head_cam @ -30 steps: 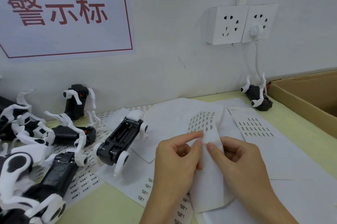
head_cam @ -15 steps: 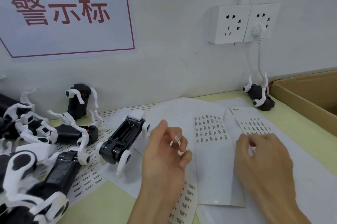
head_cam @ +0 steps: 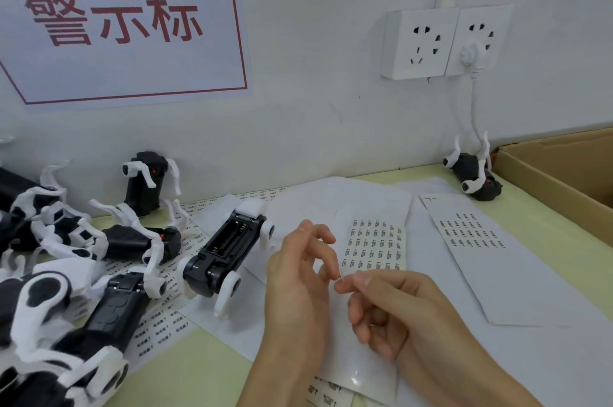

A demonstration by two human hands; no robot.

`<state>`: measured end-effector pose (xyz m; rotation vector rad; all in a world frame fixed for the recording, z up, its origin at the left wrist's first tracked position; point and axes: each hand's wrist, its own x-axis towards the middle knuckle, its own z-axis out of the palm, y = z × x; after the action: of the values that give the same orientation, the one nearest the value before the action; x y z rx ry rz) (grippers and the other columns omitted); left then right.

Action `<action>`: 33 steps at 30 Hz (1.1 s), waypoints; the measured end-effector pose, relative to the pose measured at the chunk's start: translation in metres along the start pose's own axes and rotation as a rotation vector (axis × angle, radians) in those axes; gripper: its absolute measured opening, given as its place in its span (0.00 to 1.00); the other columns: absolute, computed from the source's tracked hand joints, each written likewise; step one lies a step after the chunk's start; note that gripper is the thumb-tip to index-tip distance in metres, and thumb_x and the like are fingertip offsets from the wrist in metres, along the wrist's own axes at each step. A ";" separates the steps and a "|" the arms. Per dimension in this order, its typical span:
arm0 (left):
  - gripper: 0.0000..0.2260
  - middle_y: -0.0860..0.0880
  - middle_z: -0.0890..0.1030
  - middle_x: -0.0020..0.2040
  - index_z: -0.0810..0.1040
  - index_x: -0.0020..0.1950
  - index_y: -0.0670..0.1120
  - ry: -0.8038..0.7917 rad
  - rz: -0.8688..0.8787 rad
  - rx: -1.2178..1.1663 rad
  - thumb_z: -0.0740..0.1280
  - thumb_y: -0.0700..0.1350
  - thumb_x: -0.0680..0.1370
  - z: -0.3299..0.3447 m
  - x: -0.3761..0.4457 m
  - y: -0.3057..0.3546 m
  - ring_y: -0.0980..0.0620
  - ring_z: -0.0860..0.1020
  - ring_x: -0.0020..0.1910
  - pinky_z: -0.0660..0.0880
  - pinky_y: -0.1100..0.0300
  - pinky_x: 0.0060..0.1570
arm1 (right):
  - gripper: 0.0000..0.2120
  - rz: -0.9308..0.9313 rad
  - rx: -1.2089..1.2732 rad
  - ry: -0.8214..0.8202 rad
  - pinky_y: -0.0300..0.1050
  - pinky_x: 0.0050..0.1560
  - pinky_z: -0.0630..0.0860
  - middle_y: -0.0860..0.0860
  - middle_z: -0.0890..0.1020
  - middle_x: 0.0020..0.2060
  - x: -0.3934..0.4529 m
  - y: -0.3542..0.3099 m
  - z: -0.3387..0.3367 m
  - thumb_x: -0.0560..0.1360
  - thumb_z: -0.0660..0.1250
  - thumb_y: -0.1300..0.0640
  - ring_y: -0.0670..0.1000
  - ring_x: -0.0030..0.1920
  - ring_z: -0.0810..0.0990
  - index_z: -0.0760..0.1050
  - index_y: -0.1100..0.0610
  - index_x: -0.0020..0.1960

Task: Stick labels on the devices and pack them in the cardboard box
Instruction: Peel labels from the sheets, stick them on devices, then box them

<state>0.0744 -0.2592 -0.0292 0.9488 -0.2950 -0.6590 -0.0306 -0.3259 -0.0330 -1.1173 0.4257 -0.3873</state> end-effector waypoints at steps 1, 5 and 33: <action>0.20 0.52 0.77 0.38 0.69 0.21 0.45 -0.012 0.008 0.005 0.66 0.54 0.70 0.000 0.000 -0.001 0.52 0.74 0.47 0.67 0.56 0.46 | 0.12 0.001 -0.002 -0.001 0.36 0.20 0.64 0.58 0.77 0.28 0.000 -0.001 0.000 0.67 0.70 0.55 0.50 0.23 0.73 0.85 0.64 0.40; 0.20 0.51 0.78 0.38 0.71 0.22 0.44 -0.061 0.044 0.033 0.65 0.53 0.71 -0.002 0.001 -0.002 0.55 0.76 0.41 0.71 0.60 0.40 | 0.08 0.010 -0.005 0.014 0.36 0.22 0.62 0.55 0.75 0.27 -0.002 -0.004 0.001 0.65 0.72 0.55 0.48 0.23 0.70 0.84 0.60 0.36; 0.05 0.47 0.81 0.34 0.82 0.36 0.45 -0.232 0.288 0.608 0.68 0.44 0.70 0.000 -0.003 -0.011 0.56 0.77 0.34 0.73 0.61 0.36 | 0.09 -0.477 -0.531 0.308 0.33 0.30 0.68 0.53 0.80 0.29 -0.003 -0.002 -0.015 0.74 0.71 0.63 0.43 0.28 0.73 0.80 0.51 0.38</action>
<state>0.0674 -0.2618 -0.0378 1.3755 -0.8557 -0.4140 -0.0407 -0.3367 -0.0362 -1.6915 0.5489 -0.9090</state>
